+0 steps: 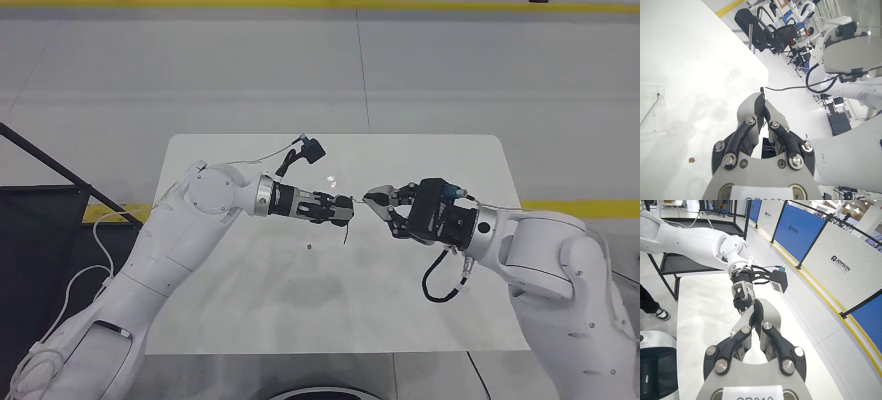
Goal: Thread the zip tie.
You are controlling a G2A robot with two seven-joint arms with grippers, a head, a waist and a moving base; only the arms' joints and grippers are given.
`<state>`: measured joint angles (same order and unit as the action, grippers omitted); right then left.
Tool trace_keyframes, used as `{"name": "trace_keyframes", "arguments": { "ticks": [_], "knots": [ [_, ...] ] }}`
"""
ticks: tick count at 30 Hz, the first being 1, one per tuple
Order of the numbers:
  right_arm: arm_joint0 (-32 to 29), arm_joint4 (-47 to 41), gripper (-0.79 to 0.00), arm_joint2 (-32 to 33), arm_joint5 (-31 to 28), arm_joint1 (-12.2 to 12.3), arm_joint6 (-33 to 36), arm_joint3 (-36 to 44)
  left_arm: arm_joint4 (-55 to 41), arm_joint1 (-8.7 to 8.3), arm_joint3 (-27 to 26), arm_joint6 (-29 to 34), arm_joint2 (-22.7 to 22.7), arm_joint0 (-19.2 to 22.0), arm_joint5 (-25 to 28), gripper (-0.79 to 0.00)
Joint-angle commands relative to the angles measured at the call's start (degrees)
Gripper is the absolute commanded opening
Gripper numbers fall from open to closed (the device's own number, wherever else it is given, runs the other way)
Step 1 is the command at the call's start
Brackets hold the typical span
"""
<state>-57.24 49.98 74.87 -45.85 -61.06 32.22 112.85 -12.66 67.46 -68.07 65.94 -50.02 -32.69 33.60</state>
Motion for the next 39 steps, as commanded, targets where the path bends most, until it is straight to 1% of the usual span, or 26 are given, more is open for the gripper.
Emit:
{"name": "trace_keyframes", "arguments": {
  "ticks": [1, 39],
  "knots": [
    [0.14, -0.06, -0.785, -0.25, -0.02, 0.07, 0.12, -0.15, 0.00, 0.00, 0.00, 0.00, 0.00, 0.00, 0.00, -0.785],
    [-0.09, -0.22, -0.785, -0.75, 1.14, 1.55, -0.88, 0.46, 0.00, 0.00, 0.00, 0.00, 0.00, 0.00, 0.00, -0.785]
  ]
}}
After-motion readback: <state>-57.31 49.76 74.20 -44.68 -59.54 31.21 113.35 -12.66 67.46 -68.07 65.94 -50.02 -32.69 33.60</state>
